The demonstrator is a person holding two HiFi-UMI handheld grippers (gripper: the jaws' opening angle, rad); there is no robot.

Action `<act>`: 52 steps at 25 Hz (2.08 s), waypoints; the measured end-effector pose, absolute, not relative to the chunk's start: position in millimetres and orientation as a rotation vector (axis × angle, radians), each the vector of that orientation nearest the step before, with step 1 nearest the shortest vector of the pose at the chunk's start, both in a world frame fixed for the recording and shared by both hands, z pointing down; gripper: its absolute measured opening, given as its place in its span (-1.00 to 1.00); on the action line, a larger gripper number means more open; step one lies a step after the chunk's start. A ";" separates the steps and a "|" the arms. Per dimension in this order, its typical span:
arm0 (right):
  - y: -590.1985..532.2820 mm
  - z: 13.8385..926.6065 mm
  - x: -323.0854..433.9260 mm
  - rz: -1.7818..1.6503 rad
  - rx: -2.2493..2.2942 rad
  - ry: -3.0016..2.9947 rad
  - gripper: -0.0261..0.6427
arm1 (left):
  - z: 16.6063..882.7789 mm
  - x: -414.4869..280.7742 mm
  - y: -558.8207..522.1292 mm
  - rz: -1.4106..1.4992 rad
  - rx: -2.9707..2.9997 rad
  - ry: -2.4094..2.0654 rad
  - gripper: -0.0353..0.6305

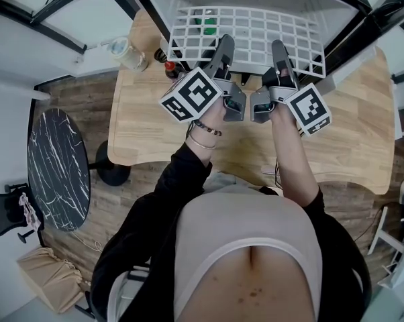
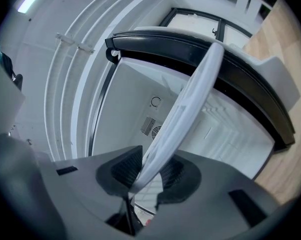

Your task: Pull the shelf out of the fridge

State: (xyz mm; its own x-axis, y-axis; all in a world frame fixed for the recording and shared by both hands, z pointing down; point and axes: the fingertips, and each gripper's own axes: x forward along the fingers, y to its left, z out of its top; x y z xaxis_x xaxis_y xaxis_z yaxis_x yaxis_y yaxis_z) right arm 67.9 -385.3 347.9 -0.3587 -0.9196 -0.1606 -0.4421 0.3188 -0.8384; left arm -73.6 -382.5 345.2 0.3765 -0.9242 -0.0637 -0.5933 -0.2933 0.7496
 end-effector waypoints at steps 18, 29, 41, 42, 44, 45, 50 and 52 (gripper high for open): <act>-373.3 349.5 68.5 -0.946 -1.206 1.930 -0.61 | 347.2 -73.5 -371.2 -0.665 1.988 -1.278 -0.55; -367.3 350.3 69.3 -0.945 -1.205 1.929 -0.61 | 347.8 -73.2 -365.9 -0.664 1.992 -1.269 -0.56; -361.0 349.8 68.9 -0.948 -1.203 1.929 -0.61 | 347.7 -73.7 -360.0 -0.659 1.988 -1.266 -0.56; -360.5 349.8 69.1 -0.950 -1.203 1.928 -0.61 | 347.7 -73.5 -359.6 -0.658 1.987 -1.266 -0.56; -359.5 350.0 69.3 -0.954 -1.202 1.926 -0.61 | 347.8 -73.3 -358.5 -0.658 1.985 -1.265 -0.56; -358.9 350.2 69.3 -0.956 -1.201 1.926 -0.61 | 348.0 -73.2 -357.8 -0.658 1.985 -1.266 -0.56; -355.8 350.4 69.7 -0.960 -1.198 1.927 -0.62 | 348.1 -72.8 -354.6 -0.659 1.984 -1.268 -0.56; -354.7 350.3 69.9 -0.961 -1.198 1.928 -0.62 | 348.1 -72.8 -353.6 -0.657 1.983 -1.270 -0.56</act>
